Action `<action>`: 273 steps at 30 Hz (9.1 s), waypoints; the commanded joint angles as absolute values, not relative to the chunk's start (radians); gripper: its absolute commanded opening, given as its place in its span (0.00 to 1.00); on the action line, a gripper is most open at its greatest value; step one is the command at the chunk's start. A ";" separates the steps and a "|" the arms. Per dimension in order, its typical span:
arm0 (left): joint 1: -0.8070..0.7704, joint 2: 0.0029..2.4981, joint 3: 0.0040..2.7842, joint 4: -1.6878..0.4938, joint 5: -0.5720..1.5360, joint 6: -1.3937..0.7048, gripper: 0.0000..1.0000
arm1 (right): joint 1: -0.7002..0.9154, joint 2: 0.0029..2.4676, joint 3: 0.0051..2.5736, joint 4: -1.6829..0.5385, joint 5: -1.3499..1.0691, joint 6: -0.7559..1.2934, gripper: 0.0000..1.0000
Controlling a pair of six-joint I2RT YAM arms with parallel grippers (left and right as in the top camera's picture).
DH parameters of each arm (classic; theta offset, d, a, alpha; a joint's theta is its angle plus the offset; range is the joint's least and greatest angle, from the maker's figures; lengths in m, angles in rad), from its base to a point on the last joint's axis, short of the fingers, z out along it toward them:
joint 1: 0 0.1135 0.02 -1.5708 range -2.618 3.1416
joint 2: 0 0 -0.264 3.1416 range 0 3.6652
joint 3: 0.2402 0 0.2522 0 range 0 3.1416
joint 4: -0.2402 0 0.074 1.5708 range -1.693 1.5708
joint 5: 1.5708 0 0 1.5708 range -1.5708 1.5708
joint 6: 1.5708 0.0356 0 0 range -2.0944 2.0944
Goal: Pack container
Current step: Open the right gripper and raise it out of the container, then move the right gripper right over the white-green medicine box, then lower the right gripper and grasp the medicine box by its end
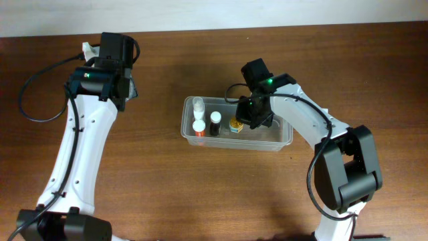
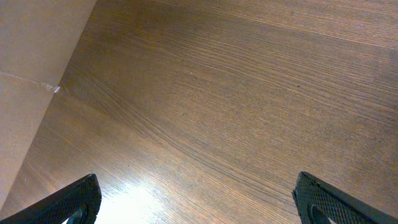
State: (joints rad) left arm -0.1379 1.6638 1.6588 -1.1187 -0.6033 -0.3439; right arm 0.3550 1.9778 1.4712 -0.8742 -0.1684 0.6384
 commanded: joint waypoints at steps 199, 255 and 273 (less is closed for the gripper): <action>-0.134 1.640 1.674 -1.120 -0.617 -0.343 0.99 | -0.260 1.871 1.323 -0.922 -0.124 -0.154 0.99; -0.134 1.640 1.674 -1.120 -0.617 -0.343 0.99 | -0.229 1.839 1.314 -0.871 -0.093 -0.175 0.77; -0.134 1.640 1.674 -1.120 -0.617 -0.343 0.99 | -0.229 1.970 1.312 -0.838 -0.033 -0.204 0.73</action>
State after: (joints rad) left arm -0.1379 1.6638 1.6588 -1.1183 -0.6033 -0.3439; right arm -0.2348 1.9366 1.2980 -0.8429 -0.0418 -0.1925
